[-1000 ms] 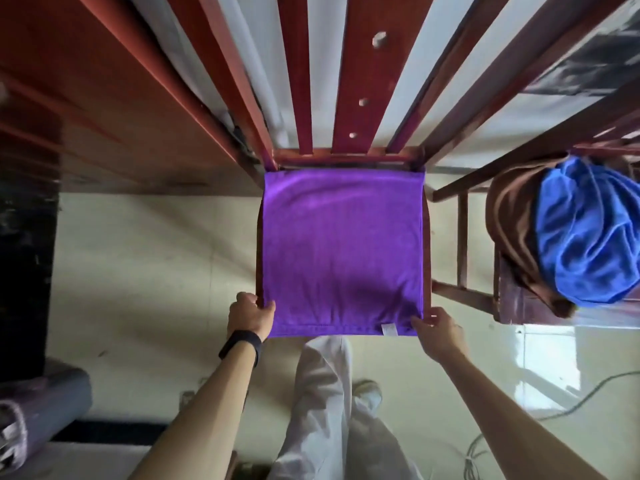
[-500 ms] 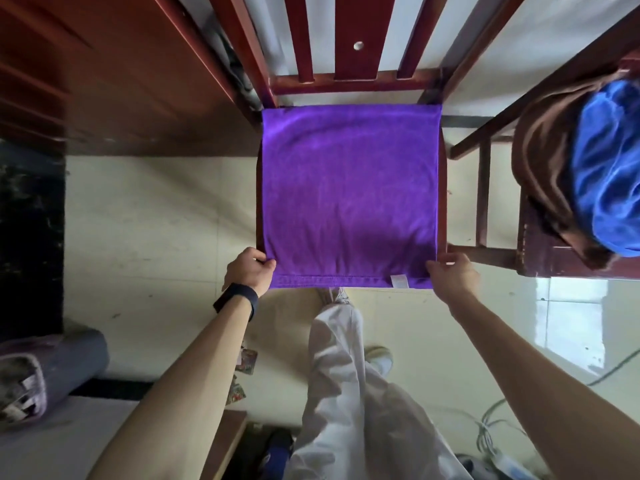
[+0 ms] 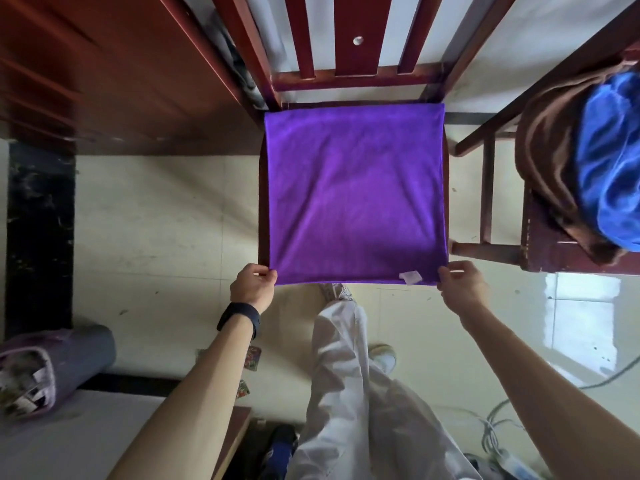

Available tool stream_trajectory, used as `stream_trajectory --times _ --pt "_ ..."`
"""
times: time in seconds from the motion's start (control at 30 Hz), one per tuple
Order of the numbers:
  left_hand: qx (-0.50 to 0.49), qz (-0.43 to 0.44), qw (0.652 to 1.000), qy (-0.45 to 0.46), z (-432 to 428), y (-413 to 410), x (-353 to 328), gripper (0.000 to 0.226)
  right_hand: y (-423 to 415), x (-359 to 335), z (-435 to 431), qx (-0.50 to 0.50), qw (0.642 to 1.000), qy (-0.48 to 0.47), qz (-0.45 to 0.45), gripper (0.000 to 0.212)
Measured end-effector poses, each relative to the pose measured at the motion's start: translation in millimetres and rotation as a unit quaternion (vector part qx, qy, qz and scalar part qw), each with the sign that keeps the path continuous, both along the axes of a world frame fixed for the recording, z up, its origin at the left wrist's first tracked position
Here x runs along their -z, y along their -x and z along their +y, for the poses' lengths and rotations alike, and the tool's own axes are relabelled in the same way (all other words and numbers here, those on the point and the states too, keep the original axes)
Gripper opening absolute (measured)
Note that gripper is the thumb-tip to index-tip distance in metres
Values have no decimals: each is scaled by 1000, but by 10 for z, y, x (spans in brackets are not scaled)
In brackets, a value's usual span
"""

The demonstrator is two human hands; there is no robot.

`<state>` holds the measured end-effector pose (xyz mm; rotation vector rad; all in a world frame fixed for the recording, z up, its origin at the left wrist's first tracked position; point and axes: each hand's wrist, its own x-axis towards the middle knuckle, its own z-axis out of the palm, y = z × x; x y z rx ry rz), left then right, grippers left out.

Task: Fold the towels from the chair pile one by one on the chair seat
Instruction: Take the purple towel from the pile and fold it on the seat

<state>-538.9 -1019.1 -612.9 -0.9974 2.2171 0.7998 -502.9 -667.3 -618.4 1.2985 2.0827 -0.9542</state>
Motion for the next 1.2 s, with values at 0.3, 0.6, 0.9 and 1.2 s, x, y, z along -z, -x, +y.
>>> stream_trajectory --times 0.3,0.6,0.9,1.2 --pt "-21 -42 998 34 161 -41 94 30 7 68 -116 -3 997 -17 -69 42" --pt "-45 33 998 0 119 -59 32 18 -152 136 -115 191 980 56 13 30" --pt "-260 87 947 -167 139 -38 -734 15 -131 -502 -109 389 895 149 163 18" --pt "-125 105 953 -257 -27 225 -2693 11 47 -2697 75 187 919 182 296 9"
